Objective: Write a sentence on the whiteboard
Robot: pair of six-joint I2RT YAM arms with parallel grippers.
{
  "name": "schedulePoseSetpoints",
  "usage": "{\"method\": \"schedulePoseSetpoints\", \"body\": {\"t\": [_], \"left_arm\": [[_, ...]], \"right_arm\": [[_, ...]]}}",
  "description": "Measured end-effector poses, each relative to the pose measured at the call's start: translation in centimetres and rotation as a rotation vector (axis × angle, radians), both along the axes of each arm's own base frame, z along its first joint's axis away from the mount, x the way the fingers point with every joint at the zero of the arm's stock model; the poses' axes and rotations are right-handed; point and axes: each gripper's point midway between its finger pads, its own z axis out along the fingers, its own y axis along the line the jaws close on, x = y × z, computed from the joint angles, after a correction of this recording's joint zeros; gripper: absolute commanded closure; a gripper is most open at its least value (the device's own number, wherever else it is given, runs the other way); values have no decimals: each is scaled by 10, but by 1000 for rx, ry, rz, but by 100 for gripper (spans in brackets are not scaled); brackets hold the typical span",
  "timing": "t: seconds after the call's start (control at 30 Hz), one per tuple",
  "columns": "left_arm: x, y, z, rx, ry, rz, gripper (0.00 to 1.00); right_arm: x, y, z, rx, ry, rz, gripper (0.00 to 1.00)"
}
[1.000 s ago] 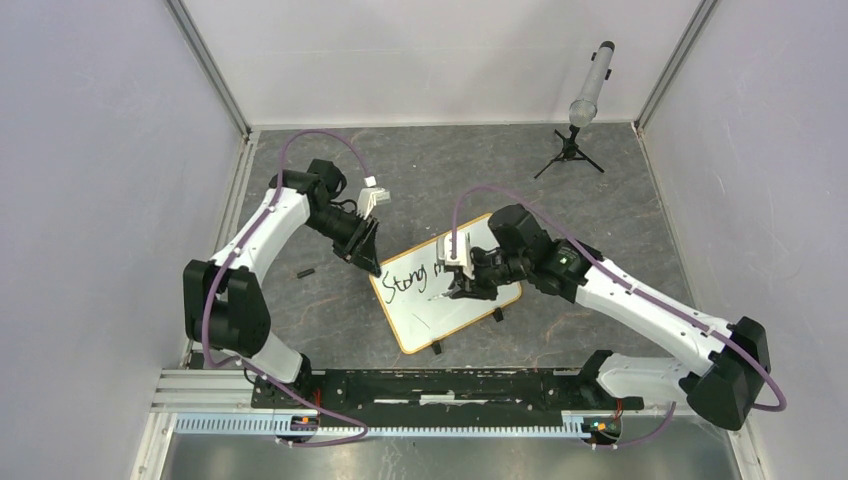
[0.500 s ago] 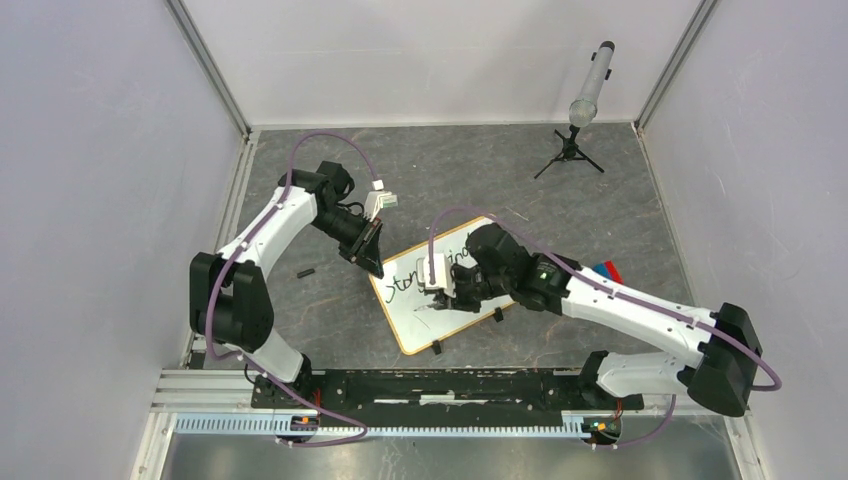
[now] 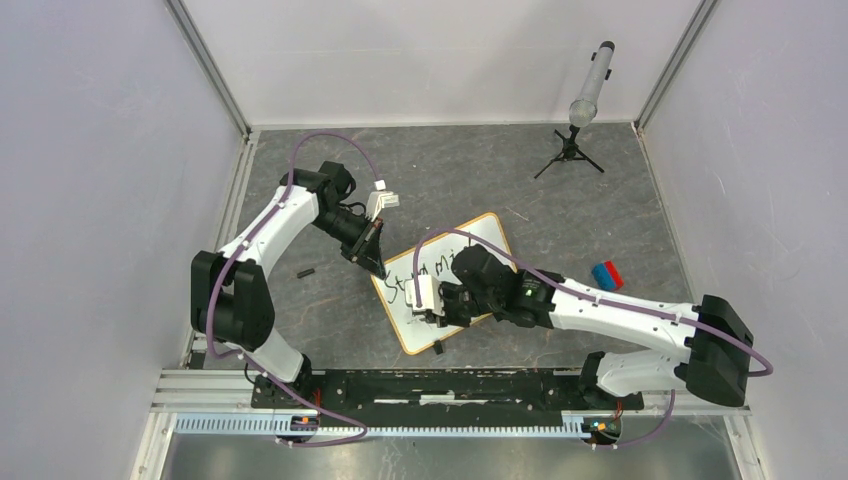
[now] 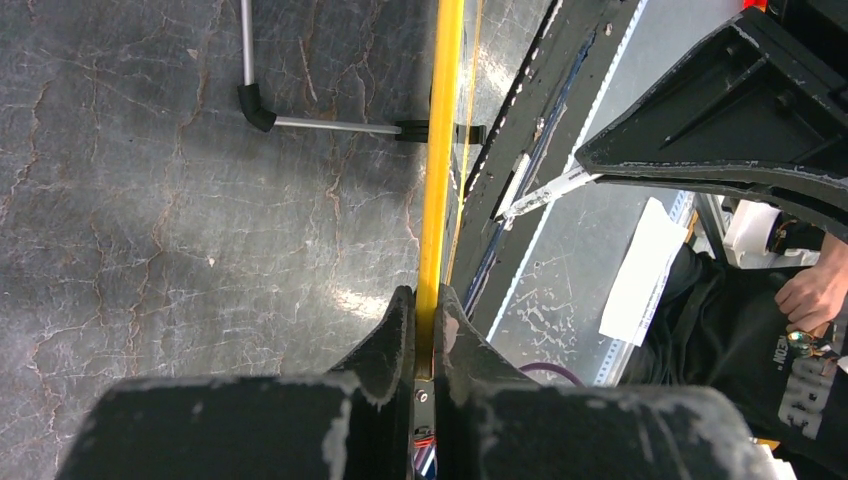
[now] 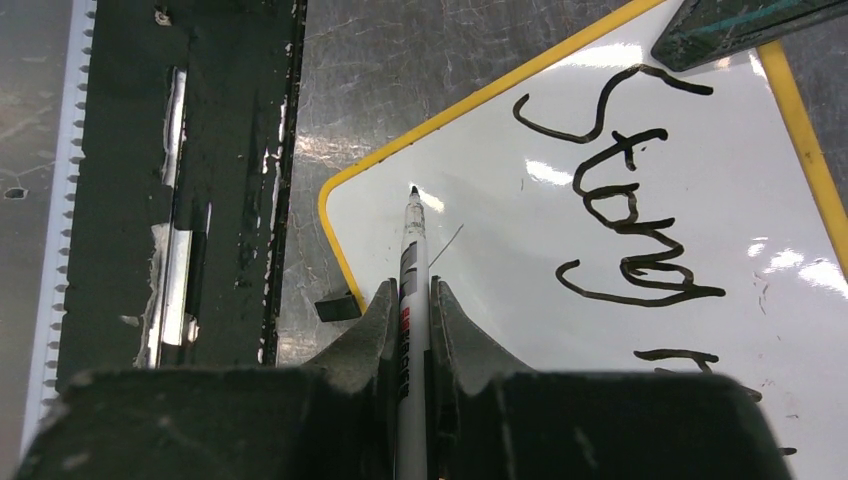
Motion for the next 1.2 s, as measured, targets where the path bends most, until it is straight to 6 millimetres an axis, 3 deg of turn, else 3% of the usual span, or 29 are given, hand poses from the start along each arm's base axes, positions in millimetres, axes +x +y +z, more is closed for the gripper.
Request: {"method": "schedulePoseSetpoints", "body": {"t": [1.2], "left_arm": [[0,0,0,0,-3,-2,98]], "right_arm": [[17,2,-12,-51,-41,-85,100]]}}
